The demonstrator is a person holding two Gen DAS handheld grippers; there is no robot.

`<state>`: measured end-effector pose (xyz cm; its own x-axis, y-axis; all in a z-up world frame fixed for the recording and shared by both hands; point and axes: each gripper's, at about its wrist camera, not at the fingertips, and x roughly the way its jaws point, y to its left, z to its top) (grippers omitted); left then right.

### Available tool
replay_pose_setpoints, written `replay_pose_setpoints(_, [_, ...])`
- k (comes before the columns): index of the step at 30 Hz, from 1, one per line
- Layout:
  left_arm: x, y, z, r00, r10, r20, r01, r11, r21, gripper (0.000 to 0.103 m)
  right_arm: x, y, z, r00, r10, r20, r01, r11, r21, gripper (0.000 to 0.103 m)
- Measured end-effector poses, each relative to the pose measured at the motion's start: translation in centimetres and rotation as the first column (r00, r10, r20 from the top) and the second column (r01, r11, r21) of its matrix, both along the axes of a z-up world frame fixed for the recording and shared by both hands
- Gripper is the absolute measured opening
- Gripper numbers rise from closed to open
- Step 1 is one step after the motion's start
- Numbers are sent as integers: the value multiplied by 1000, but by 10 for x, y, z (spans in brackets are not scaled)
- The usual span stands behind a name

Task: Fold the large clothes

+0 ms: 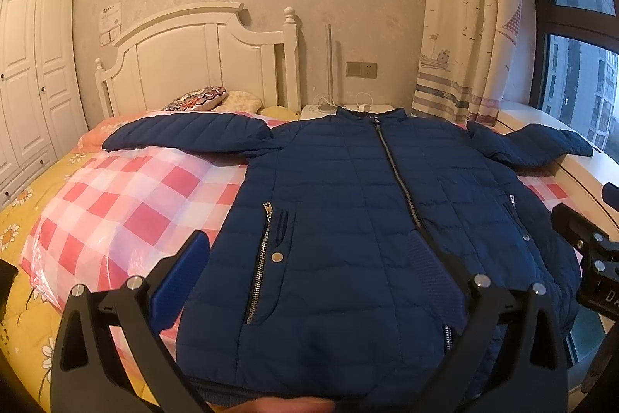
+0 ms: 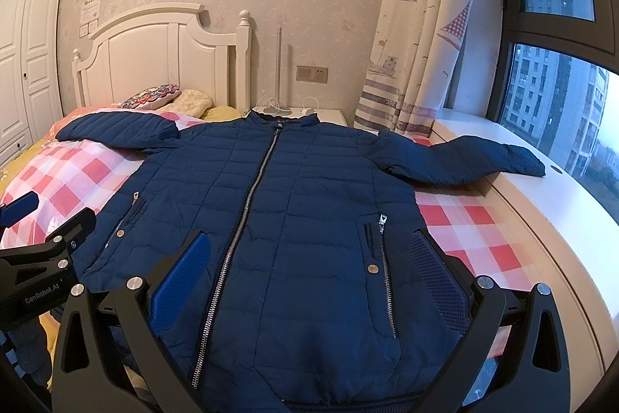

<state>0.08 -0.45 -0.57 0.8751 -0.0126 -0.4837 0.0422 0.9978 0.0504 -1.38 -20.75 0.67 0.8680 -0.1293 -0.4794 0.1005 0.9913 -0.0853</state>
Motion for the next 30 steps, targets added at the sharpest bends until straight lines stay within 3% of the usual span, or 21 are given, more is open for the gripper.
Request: replay_pose_setpoints(30, [1,2,-3,1000,4,-26,-5,1000,-8,101,6,-4,-8,1000,4,-27,-3,1000,14,99])
